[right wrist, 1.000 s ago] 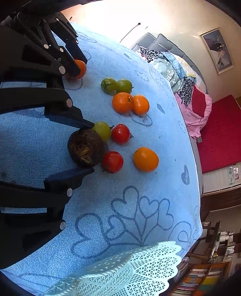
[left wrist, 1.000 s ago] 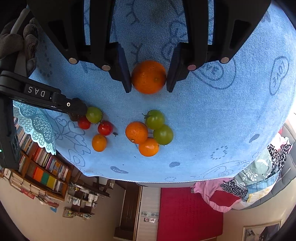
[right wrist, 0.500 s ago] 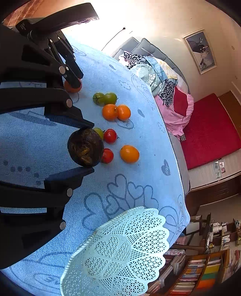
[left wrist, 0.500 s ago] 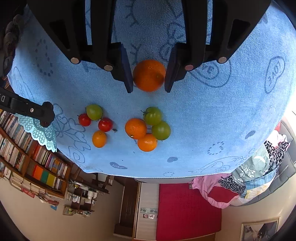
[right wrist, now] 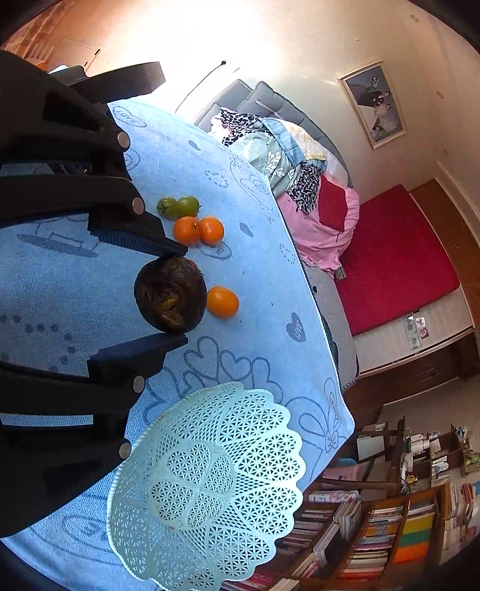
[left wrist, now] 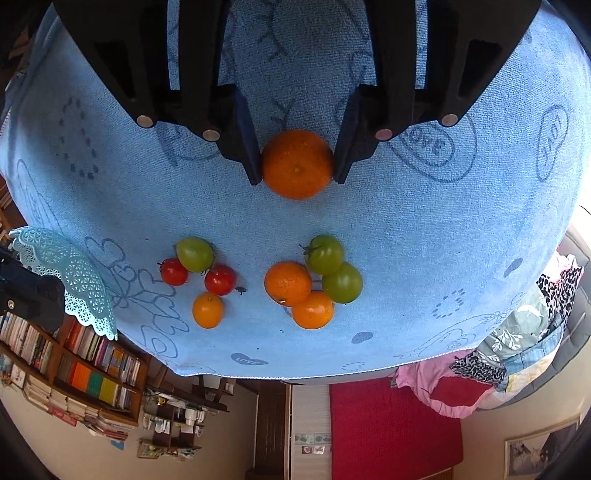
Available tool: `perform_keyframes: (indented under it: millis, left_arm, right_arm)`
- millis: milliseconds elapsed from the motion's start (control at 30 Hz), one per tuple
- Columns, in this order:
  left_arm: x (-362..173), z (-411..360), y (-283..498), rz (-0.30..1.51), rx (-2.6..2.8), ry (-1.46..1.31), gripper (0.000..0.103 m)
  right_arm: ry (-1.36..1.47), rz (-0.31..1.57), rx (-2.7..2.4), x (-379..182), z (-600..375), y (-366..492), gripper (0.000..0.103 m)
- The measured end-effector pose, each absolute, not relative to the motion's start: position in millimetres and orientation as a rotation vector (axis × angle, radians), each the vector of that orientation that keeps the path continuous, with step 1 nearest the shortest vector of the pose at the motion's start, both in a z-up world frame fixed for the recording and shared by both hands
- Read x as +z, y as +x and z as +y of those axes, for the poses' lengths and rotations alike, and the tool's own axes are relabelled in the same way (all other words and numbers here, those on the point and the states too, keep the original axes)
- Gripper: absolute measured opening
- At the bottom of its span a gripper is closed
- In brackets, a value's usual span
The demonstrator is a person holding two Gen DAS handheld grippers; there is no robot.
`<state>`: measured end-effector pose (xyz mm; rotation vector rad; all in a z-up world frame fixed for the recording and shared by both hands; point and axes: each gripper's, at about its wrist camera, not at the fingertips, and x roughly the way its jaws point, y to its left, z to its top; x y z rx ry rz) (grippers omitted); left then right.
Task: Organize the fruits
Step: 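Carry the orange and brown fruit with both tools over the turquoise basket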
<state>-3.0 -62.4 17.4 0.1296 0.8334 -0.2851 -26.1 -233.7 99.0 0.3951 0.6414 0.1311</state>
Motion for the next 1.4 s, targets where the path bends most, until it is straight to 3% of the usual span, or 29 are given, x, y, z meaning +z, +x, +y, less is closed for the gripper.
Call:
perform_keyframes:
  millis: [467, 867, 1400]
  left_arm:
    - [65.2, -106.3, -27.4, 0.731, -0.37, 0.192, 0.04]
    - [106.3, -189.9, -33.6, 0.653, -0.509, 0.229, 0.04]
    - [97.3, -267.5, -1.8, 0.718, -0.618, 0.215, 0.04]
  right_arm:
    - [0.495, 0.561, -0.061, 131.1, -306.6, -56.5, 0.044]
    - [0.533, 0.646, -0.189, 102.0, -349.8, -49.6, 0.044]
    - [0.591, 0.688, -0.256, 84.7, -374.9, -41.5, 0.044]
